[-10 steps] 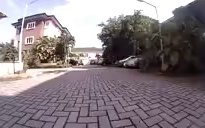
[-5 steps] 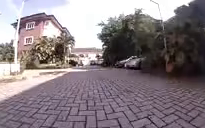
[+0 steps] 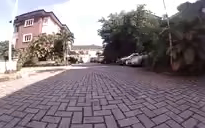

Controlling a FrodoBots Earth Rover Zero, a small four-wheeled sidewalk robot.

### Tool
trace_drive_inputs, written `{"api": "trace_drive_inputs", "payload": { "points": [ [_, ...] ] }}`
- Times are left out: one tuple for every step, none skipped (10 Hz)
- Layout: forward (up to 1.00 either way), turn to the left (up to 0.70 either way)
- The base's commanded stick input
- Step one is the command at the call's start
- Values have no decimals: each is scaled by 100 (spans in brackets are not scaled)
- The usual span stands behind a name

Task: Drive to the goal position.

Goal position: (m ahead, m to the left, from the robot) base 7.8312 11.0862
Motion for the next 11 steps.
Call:
{"api": "trace_drive_inputs", "payload": {
  "points": [
    [69, 20],
    [69, 35],
    [69, 35],
    [69, 35],
    [69, 35],
    [69, 35],
    [69, 35],
    [69, 35],
    [69, 34],
    [69, 13],
    [69, 3]
  ]
}}
